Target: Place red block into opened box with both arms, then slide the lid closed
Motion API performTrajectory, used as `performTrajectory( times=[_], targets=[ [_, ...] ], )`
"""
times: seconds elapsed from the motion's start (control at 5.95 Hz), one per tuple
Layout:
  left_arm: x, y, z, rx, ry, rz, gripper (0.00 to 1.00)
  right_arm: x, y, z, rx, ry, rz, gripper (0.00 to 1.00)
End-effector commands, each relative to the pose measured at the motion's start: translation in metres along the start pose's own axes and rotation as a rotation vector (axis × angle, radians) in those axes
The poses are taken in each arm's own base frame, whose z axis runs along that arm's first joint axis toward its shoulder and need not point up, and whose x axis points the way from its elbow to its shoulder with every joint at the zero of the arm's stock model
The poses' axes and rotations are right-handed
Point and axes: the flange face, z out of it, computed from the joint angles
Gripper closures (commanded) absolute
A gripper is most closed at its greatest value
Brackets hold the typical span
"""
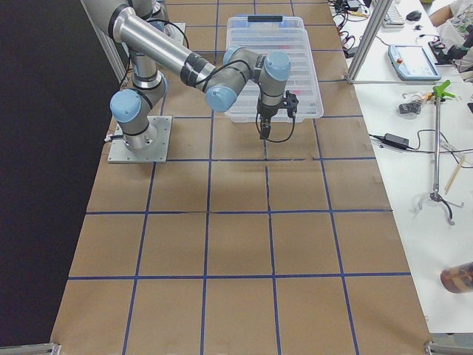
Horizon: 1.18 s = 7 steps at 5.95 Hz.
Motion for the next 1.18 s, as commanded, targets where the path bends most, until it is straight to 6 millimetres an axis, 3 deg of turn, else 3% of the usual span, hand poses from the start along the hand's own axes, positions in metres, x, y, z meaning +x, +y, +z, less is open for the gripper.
performTrajectory(
  times=[0.0,0.5,0.84,1.01],
  targets=[
    [0.000,0.001,-0.001,0.002,0.000,0.000,0.02,-0.027,-0.003,0.001,-0.003,0.002,-0.006,0.00],
    [0.000,0.001,-0.002,0.003,0.001,0.000,0.02,-0.051,0.021,0.006,-0.011,-0.007,0.030,0.00],
    [0.000,-0.001,-0.002,0.003,0.001,0.000,0.02,-0.055,0.020,0.006,-0.003,-0.035,0.032,0.00],
    [0.000,-0.001,-0.002,0.003,0.001,0.000,0.02,-0.067,0.019,0.008,-0.007,-0.033,0.008,0.00]
  ],
)
